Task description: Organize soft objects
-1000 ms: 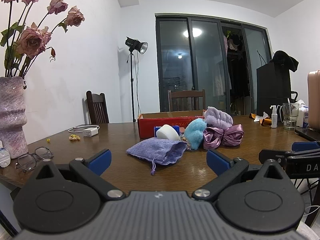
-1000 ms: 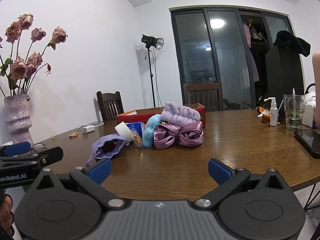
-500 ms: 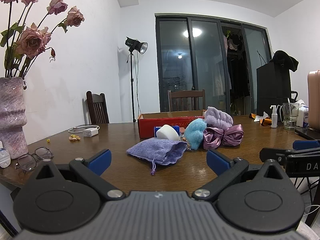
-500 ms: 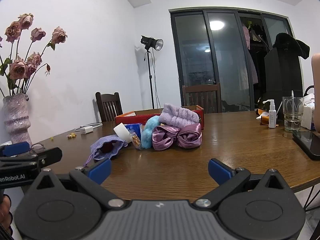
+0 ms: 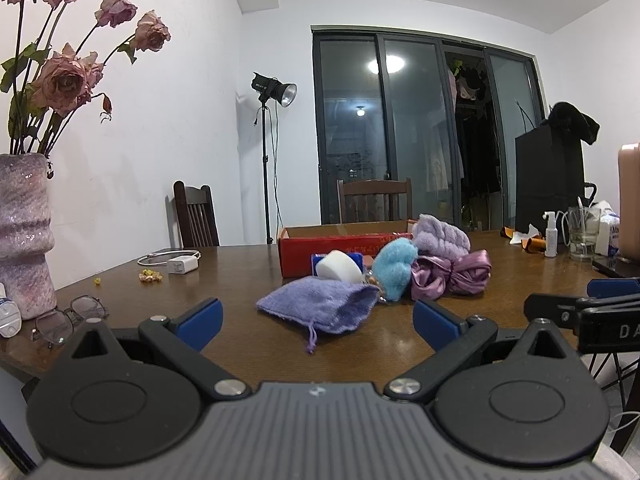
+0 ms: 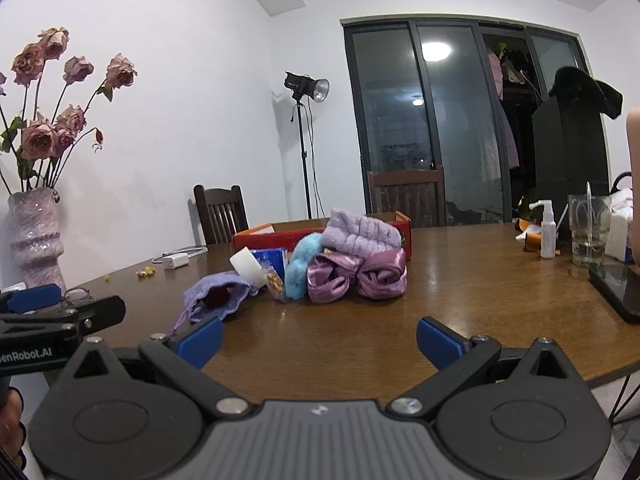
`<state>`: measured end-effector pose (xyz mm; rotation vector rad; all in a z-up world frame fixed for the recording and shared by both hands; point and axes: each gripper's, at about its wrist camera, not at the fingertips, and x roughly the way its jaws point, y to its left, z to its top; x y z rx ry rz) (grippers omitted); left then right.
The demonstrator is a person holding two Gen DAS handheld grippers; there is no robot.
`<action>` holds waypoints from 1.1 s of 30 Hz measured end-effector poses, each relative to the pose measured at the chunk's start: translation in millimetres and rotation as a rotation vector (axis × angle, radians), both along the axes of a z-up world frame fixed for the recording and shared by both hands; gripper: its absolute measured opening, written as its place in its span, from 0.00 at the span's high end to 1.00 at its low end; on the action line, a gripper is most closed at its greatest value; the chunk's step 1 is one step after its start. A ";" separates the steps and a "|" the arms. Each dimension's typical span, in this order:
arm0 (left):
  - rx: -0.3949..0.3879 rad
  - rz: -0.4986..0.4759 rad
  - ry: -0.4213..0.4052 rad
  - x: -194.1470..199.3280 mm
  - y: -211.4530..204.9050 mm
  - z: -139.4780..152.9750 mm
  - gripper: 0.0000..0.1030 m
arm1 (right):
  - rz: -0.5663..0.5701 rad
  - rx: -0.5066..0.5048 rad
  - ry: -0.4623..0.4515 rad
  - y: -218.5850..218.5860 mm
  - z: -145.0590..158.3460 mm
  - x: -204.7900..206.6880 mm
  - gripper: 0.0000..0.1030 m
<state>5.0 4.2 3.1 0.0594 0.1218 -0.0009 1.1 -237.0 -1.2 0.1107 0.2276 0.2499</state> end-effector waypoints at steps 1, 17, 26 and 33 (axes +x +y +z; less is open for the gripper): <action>-0.009 0.000 -0.004 2.4 3.9 3.0 0.00 | 0.010 -0.001 -0.011 -0.3 3.2 2.4 0.00; -0.157 -0.188 0.287 209.2 92.8 38.0 0.03 | 0.267 0.081 0.291 69.5 26.0 158.0 0.12; -0.302 -0.294 0.499 269.3 110.1 9.0 0.39 | 0.345 0.126 0.380 102.8 5.7 207.6 0.69; -0.336 -0.367 0.512 203.5 98.8 2.4 0.62 | 0.451 0.076 0.429 73.7 5.5 187.0 0.87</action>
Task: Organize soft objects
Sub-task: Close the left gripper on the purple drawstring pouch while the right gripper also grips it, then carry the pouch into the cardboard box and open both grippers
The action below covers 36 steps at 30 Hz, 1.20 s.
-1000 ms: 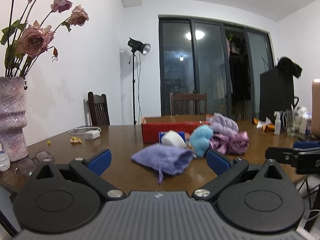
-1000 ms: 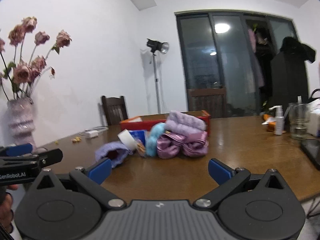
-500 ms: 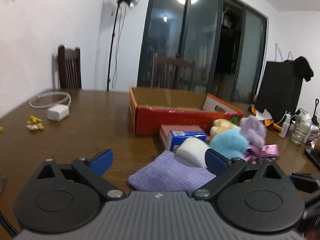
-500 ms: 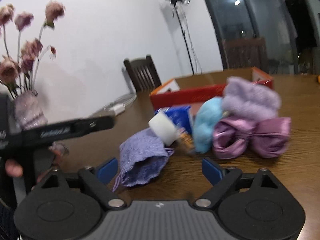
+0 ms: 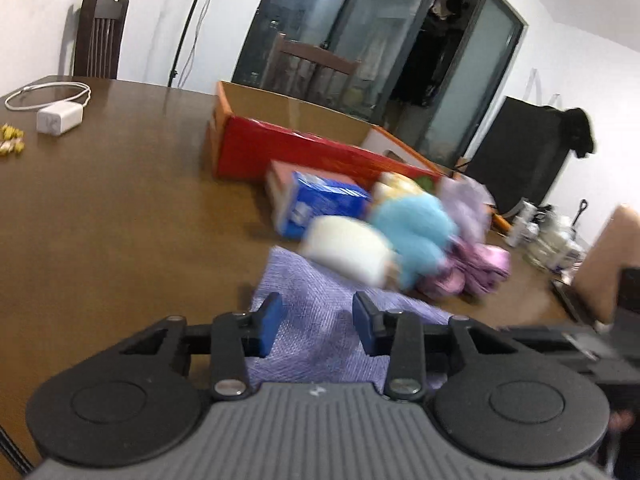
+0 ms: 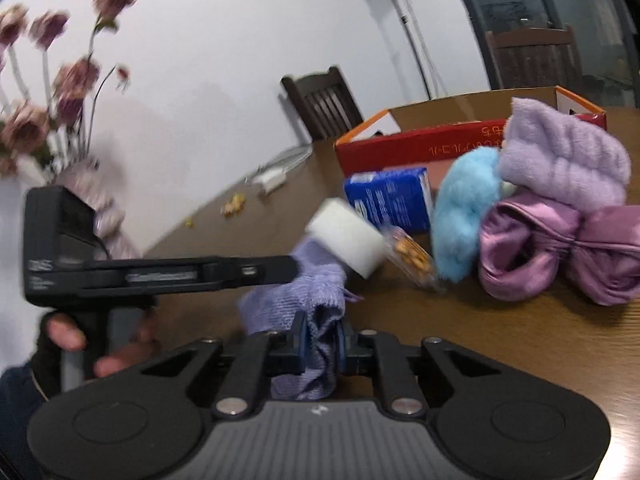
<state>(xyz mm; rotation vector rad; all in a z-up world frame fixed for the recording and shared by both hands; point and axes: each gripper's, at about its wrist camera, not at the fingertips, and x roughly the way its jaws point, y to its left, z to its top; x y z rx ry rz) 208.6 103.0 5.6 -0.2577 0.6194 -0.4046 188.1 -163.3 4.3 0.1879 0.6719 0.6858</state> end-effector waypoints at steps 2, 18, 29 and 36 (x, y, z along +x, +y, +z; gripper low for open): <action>0.004 -0.025 -0.015 -32.3 -18.4 3.3 0.62 | 0.014 -0.048 -0.007 -12.6 3.9 -7.6 0.85; 0.074 0.117 -0.207 -83.4 -49.5 3.3 0.25 | -0.225 0.080 -0.107 -68.9 -2.0 -34.9 0.33; 0.037 0.087 -0.091 -68.6 -57.6 -17.2 0.72 | -0.186 -0.159 -0.146 -18.5 -16.9 -29.8 0.71; 0.110 0.071 -0.080 -85.7 -77.0 -17.0 0.84 | -0.147 -0.267 -0.272 -4.3 -21.9 -48.3 0.82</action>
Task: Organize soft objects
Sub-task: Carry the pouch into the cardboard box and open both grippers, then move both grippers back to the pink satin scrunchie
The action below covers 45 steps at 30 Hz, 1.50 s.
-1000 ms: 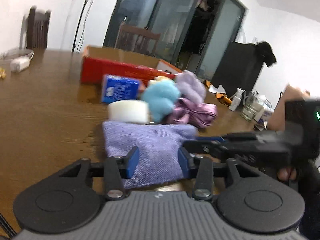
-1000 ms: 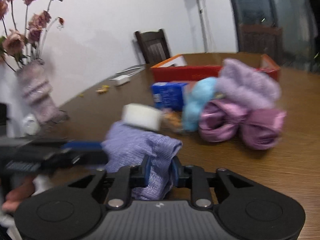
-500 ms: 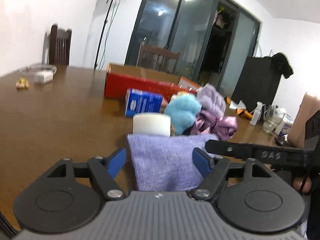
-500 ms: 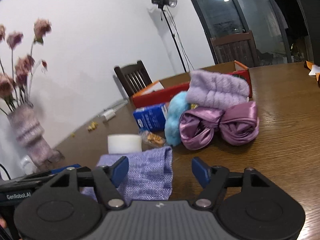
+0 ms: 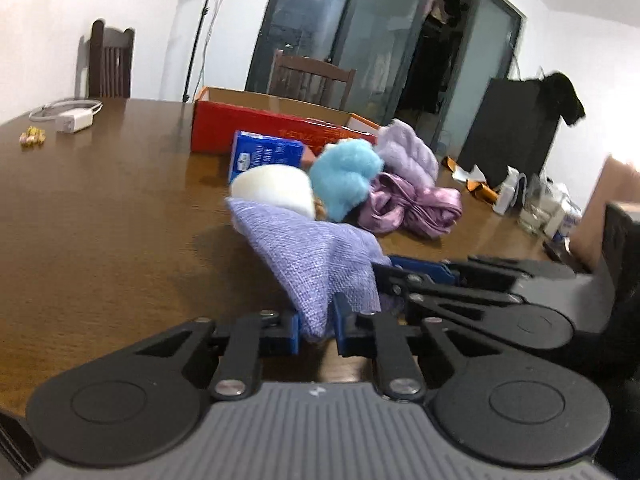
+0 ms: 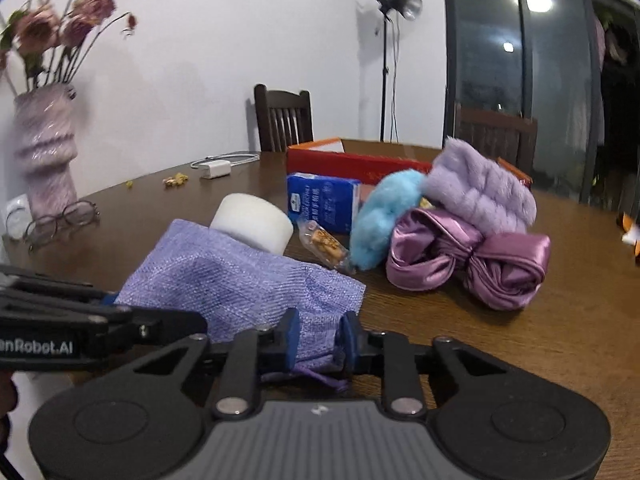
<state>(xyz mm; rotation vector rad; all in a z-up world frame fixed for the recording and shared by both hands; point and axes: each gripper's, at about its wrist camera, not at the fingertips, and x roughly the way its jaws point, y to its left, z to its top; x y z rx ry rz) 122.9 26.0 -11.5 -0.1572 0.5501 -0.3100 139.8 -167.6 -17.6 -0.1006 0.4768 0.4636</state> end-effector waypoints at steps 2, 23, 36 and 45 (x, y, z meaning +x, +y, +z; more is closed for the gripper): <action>0.038 -0.037 -0.038 -8.9 -5.9 6.5 0.84 | 0.002 -0.031 -0.030 1.4 2.7 -6.2 0.94; -0.122 -0.224 -0.016 339.2 -52.8 129.1 0.87 | -0.096 0.131 -0.019 -89.5 129.5 280.2 0.94; 0.075 -0.164 0.258 500.3 -77.4 61.6 0.38 | -0.195 -0.219 0.170 -43.0 75.5 475.9 0.92; 0.045 -0.086 0.151 464.4 -45.9 114.9 0.27 | -0.201 -0.154 0.136 -51.7 97.4 456.1 0.76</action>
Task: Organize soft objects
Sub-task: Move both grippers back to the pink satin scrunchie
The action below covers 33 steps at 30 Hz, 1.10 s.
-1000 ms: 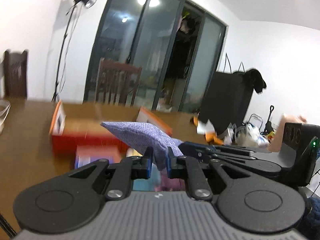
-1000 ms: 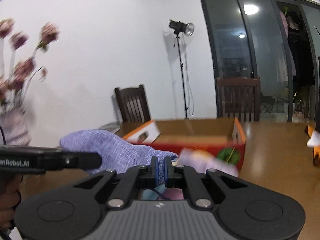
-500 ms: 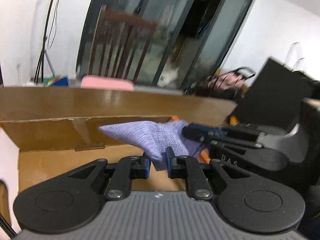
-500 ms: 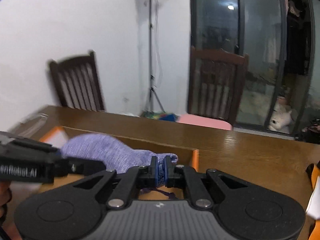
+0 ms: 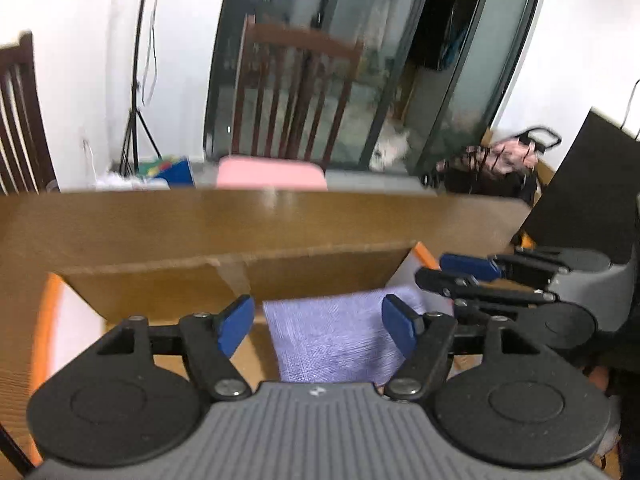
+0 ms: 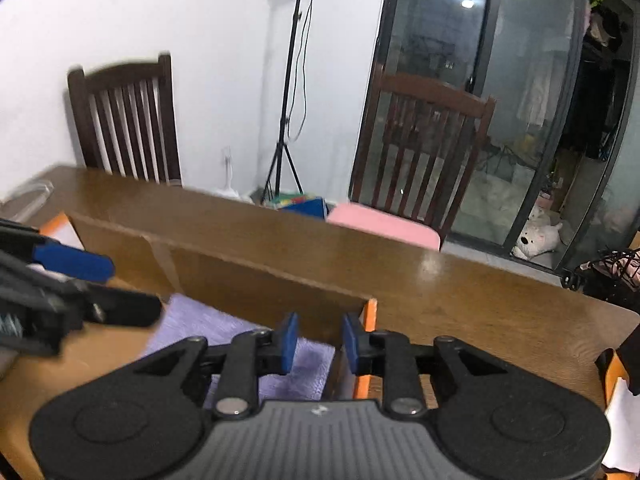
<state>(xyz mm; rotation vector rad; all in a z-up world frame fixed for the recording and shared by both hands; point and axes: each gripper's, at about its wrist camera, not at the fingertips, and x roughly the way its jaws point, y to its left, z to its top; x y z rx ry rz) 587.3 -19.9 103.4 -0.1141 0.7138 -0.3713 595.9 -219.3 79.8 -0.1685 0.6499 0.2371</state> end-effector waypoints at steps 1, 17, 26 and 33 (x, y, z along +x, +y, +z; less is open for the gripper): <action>0.000 0.005 -0.022 -10.3 3.9 11.8 0.25 | 0.001 0.010 -0.015 -3.3 8.7 -7.6 0.75; 0.095 0.059 -0.338 -284.4 49.4 95.9 0.04 | 0.087 0.151 -0.281 -38.6 118.4 -255.0 0.37; -0.041 0.106 -0.334 -419.9 68.3 30.3 0.01 | 0.145 0.225 -0.312 -41.0 43.7 -408.9 0.21; -0.105 0.096 -0.264 -460.1 62.2 -13.6 0.01 | 0.122 0.284 -0.220 -37.1 -23.4 -468.2 0.21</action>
